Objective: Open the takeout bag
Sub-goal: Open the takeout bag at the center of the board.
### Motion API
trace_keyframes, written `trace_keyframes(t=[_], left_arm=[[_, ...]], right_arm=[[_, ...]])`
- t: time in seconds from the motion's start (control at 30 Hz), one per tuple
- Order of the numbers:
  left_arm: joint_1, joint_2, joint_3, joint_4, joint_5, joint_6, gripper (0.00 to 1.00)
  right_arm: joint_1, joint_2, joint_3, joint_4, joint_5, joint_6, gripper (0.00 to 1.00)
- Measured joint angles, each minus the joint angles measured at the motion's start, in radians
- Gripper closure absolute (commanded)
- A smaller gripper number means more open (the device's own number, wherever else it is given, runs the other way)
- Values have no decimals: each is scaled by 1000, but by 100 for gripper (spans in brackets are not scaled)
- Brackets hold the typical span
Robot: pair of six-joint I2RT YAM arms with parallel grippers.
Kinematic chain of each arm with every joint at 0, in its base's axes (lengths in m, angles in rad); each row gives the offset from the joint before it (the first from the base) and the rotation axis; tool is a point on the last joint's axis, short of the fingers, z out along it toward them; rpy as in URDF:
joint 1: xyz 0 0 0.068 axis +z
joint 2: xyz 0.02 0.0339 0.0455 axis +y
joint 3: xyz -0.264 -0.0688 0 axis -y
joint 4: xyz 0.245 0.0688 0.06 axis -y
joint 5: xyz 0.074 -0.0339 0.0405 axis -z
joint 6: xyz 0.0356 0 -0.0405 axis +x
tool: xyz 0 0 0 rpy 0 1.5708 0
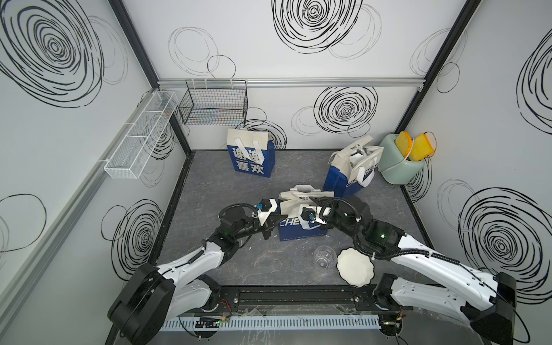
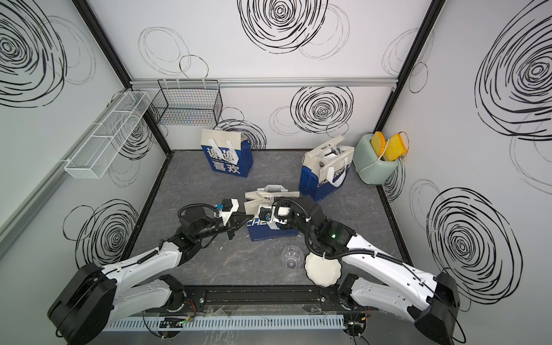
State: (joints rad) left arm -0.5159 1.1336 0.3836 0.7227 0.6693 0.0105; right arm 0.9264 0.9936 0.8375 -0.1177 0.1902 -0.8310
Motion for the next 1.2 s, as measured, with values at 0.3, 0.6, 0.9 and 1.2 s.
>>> trace_keyframes(t=[0.3, 0.6, 0.9, 1.2], left_arm=[[0, 0, 0, 0, 0, -3, 100], [0, 2, 0, 2, 0, -4, 100], [1, 6, 0, 5, 0, -6, 100], [2, 6, 0, 5, -1, -7, 100]], right_arm=[[0, 16, -5, 23, 8, -10, 74], [0, 46, -6, 47, 12, -8, 81], [0, 64, -5, 61, 20, 1, 100], [-16, 64, 37, 4, -27, 69, 100]])
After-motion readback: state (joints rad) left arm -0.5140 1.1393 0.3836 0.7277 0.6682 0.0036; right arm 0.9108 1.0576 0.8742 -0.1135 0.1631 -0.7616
